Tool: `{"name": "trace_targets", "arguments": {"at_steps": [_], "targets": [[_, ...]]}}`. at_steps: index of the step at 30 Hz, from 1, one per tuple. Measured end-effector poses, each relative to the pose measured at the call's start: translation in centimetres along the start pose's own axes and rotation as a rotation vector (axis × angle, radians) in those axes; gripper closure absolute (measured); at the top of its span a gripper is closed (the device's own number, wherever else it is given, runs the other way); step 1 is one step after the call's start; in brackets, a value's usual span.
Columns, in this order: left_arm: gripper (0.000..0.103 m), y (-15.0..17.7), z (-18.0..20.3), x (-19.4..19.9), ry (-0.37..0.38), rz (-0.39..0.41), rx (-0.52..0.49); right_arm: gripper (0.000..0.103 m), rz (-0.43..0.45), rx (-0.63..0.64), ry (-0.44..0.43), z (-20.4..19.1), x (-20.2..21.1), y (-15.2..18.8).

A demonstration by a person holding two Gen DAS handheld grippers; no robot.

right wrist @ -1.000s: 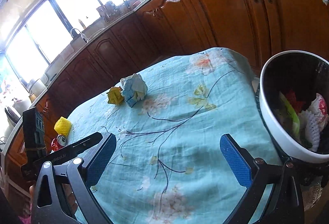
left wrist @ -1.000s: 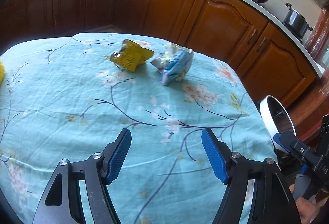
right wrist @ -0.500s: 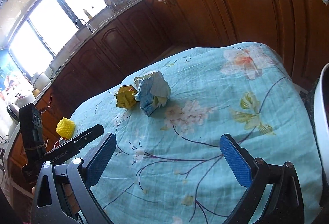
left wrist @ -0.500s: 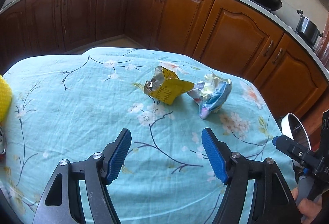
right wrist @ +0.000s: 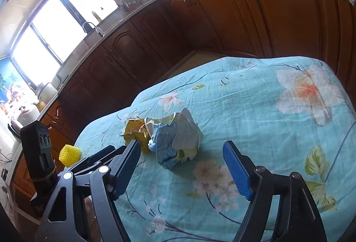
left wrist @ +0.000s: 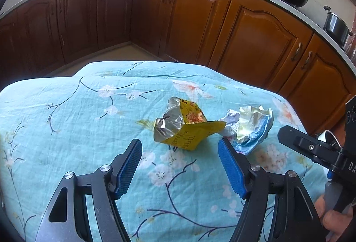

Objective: Collect trash
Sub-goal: 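Grasp the yellow snack bag with the left gripper while the right grasps the blue-and-white wrapper, then carry the yellow bag and blue wrapper in both grippers over the bin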

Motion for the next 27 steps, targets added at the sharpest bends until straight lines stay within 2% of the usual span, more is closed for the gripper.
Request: {"name": "trace_targets", "arguments": {"at_steps": [2,4,5,6,8,9,10,18,27], "targets": [[0.034,-0.1,0.2,-0.6,0.003,0.0,-0.011,0.029,-0.006,-0.002,-0.006,0.0,-0.7,-0.4],[0.035,-0.2,0.5,-1.3,0.006,-0.004,-0.02,0.04,-0.018,-0.006,-0.013,0.0,-1.5,-0.6],[0.037,-0.2,0.6,-1.6,0.01,-0.006,-0.022,0.051,-0.028,-0.01,-0.017,0.1,-1.9,-0.6],[0.045,-0.2,0.7,-1.9,0.017,-0.012,-0.023,0.063,-0.037,-0.013,-0.018,0.1,-2.2,-0.5],[0.064,0.0,0.9,-2.6,0.032,-0.032,-0.025,0.068,-0.037,-0.014,-0.021,0.1,-2.3,-0.4],[0.076,0.1,1.0,-2.9,0.04,-0.042,-0.025,0.076,-0.03,-0.007,-0.02,0.1,-2.0,-0.3],[0.077,0.1,1.0,-3.0,0.043,-0.042,-0.027,0.078,-0.027,0.001,-0.018,0.0,-1.7,-0.3],[0.079,0.9,2.6,-1.5,0.054,-0.02,-0.031,0.083,0.007,0.013,-0.01,0.8,2.2,1.0],[0.079,4.4,7.3,1.7,0.101,-0.045,-0.042,0.083,0.05,-0.049,0.006,4.2,8.1,2.9]]}}
Point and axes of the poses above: each gripper's, at about its wrist camera, not at the fingertips, and x roughly against the way its jaws point, z to its right, y to its underside, the point moved 10 cm from there along -x, roughly the way its jaws point, and after that the axes turned 1 degree about y, right-handed, at the moved point
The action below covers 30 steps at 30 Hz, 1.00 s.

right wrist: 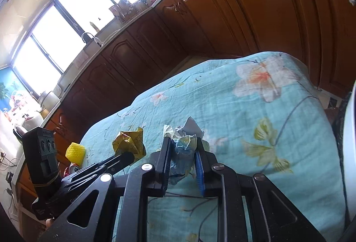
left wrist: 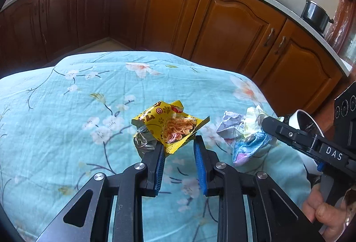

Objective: Collect trash
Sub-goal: 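Carry the yellow bag and blue wrapper in both grippers over the bin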

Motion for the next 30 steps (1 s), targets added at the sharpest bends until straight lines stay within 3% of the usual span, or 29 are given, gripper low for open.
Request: {"name": "trace_targets", "arguments": {"at_steps": [14,30], "targets": [[0.079,4.3,9.7,2.9,0.093,-0.029,-0.116,0.083,0.118,-0.045,0.06,3.8,10.0,2.1],[0.079,5.5,17.6,2.8,0.161,-0.05,-0.227,0.083,0.224,-0.102,0.13,8.6,17.8,2.4]]}}
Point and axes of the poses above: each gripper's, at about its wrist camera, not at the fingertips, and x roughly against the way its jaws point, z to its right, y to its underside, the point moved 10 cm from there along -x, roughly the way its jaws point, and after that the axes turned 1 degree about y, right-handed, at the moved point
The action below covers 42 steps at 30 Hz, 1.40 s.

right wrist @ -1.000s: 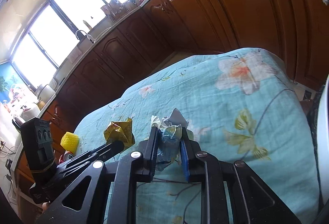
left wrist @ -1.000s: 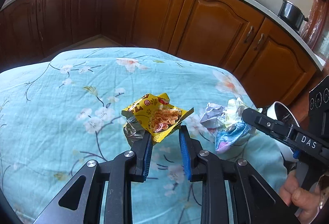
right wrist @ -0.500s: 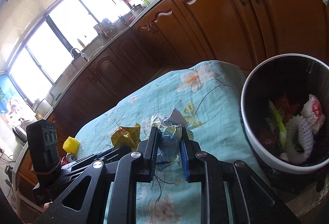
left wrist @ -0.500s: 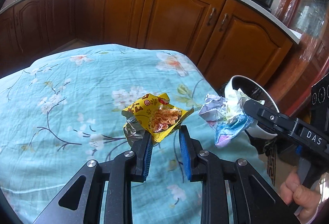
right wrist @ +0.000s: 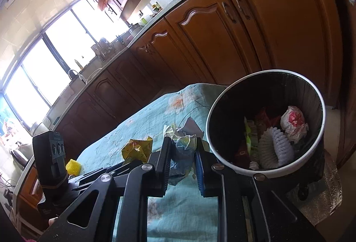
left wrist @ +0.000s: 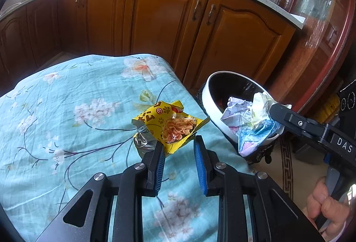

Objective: Collect trash
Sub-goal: 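Carry the yellow bag and blue wrapper in both grippers over the bin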

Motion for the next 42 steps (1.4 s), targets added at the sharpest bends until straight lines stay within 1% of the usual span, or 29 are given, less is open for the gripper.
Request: {"name": "trace_targets", "arguments": {"at_steps": [10,19,28,42], "targets": [[0.079,-0.6,2.6,-1.5,0.018,-0.009,-0.034,0.083,0.04,-0.039,0.037,3.4,2.5,-0.7],[0.079,-0.9,4.1,-2.6,0.027,-0.018,-0.056,0.083,0.068,-0.066,0.055,5.2,3.9,-1.4],[0.079,-1.5,5.6,-3.4,0.042,-0.022,-0.079,0.083,0.079,-0.077,0.068,6.5,4.7,-1.7],[0.079,-2.2,8.0,-5.6,0.071,-0.04,-0.113,0.083,0.092,-0.087,0.117,8.8,5.3,-2.4]]}}
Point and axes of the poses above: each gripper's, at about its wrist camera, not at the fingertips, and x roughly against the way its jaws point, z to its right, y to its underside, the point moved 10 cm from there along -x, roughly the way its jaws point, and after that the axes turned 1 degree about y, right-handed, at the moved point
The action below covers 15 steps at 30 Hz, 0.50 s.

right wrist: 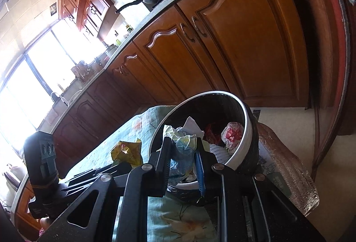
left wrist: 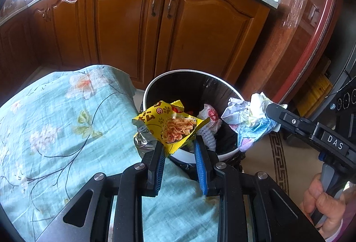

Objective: Collect trash
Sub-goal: 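Carry the yellow bag and blue wrapper in both grippers over the bin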

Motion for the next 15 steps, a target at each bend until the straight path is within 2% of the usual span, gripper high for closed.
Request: {"name": "trace_targets", "arguments": {"at_steps": [15], "targets": [[0.078,-2.4,2.5,-3.3,0.013,-0.024,-0.031,0.082,0.004,0.047,0.057,0.7,-1.3,-2.2]]}}
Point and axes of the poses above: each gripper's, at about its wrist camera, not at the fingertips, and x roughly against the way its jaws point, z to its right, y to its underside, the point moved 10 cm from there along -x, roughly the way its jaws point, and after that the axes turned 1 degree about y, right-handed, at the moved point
